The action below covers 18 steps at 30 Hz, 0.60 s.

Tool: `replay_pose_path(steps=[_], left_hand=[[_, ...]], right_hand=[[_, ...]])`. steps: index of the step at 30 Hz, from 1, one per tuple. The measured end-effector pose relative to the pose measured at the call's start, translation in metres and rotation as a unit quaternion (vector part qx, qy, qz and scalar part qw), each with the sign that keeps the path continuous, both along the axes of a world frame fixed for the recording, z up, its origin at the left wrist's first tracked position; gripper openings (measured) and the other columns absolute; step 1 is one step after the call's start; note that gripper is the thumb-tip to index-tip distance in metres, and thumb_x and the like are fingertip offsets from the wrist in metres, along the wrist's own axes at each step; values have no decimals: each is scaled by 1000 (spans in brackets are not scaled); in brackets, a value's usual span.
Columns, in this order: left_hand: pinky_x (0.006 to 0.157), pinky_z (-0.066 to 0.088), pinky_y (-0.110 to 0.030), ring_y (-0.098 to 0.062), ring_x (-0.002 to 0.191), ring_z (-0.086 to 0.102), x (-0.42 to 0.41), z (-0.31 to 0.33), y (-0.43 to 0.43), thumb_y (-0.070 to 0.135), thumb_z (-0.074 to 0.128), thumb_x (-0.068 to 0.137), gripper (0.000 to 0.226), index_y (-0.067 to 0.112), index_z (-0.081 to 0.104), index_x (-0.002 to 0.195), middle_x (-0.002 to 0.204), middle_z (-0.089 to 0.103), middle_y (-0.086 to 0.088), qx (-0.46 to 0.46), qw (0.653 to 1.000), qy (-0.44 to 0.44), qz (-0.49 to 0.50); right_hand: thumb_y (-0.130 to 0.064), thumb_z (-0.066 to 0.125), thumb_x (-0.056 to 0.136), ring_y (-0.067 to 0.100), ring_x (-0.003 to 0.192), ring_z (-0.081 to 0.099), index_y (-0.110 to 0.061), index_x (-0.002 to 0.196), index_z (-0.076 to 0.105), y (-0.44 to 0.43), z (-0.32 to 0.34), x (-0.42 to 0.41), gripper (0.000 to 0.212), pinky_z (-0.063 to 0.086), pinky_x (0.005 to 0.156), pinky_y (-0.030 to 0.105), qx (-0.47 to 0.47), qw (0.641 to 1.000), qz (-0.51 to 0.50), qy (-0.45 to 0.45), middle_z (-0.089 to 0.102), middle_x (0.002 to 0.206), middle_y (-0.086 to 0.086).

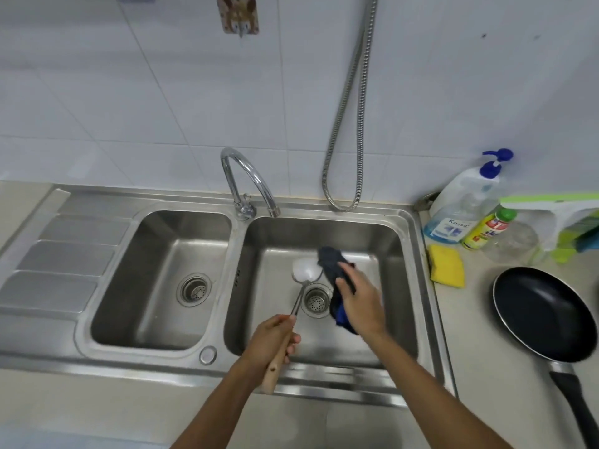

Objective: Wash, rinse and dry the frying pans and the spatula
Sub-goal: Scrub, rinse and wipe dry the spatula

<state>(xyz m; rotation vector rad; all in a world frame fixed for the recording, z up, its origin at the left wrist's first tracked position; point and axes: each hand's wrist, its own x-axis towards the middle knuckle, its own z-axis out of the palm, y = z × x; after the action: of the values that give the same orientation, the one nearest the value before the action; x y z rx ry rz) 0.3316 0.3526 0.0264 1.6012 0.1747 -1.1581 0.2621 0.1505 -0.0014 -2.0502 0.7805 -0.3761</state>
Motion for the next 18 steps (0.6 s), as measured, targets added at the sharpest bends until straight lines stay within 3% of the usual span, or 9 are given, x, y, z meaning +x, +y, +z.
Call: replay_pose_path(steps=[3,5,9,12,18], left_hand=[[42,37,-24,-13,44,45,-7,0,-11,32,55,104,28,9,62,119,70,63,-5,-22,1000,-4,-10],[42,35,-24,-14,42,42,-12,2,-13,31,53,105,29,6,63,117,68,59,-6,-37,999,-29,-23],[41,34,-23,-14,40,40,-26,12,-5,35,55,104,20,23,65,117,66,53,-6,-59,992,-85,-70],[41,33,-23,-15,39,38,-41,20,-6,35,57,103,21,20,63,118,64,51,-5,-86,990,-89,-72],[42,36,-23,-14,41,41,-42,24,-22,36,57,103,22,22,63,119,67,54,-5,-92,991,-81,-51]], right_hand=[[-26,52,103,11,123,56,-29,140,55,34,-3,-11,37,46,107,30,-48,984,170,-14,57,138,0],[-24,51,103,16,124,56,-28,142,55,45,-9,-11,39,43,109,24,-86,973,213,-4,54,142,4],[-9,63,94,28,119,61,-18,135,62,15,-27,12,41,52,101,34,-194,971,137,11,59,136,13],[-1,71,83,27,116,60,-15,133,63,-30,-39,30,52,56,96,40,-266,956,113,52,58,133,5],[-4,69,85,25,119,58,-17,136,59,-58,-34,45,53,54,97,34,-325,935,121,73,57,134,2]])
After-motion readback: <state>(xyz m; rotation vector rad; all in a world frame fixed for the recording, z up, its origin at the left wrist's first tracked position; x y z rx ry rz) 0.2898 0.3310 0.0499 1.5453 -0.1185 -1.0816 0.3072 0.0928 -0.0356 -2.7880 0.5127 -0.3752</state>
